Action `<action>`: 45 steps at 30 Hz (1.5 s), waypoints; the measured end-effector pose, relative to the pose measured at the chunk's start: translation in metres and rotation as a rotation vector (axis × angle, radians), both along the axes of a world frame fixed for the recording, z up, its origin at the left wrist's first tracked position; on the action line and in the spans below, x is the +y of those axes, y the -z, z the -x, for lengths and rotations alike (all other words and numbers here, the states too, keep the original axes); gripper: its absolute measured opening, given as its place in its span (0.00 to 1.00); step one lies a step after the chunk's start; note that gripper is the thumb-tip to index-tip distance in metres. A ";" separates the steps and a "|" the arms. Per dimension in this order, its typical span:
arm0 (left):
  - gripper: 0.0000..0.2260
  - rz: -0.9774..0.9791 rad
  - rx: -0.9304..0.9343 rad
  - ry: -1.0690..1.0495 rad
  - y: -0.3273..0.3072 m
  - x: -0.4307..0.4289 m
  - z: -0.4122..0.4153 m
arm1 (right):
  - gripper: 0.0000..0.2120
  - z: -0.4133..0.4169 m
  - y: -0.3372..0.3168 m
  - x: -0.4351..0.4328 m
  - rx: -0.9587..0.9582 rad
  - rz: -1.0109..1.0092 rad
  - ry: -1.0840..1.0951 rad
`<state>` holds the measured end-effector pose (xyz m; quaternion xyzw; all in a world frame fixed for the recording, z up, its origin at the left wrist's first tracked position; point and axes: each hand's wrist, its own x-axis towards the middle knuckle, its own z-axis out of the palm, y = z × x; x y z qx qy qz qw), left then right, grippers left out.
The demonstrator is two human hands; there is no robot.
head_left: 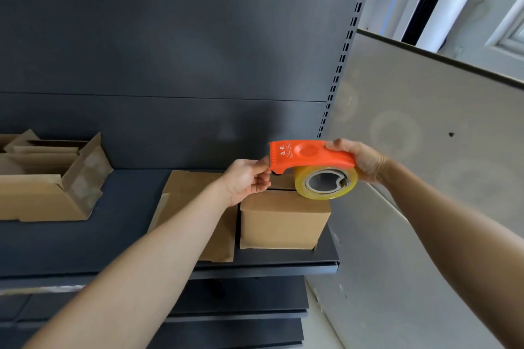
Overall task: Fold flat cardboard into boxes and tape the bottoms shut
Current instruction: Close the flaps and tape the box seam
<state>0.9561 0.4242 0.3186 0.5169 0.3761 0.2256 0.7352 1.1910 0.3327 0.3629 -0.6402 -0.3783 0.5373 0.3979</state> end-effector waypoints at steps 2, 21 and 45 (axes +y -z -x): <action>0.09 0.022 -0.029 -0.033 0.004 0.000 -0.001 | 0.47 0.000 0.000 0.001 -0.021 0.005 -0.012; 0.14 0.125 -0.149 -0.566 0.019 0.009 0.011 | 0.50 0.005 -0.021 0.001 -0.372 -0.018 -0.216; 0.16 0.303 0.157 -0.222 0.066 0.012 0.042 | 0.49 0.041 -0.028 0.019 -0.537 0.043 -0.262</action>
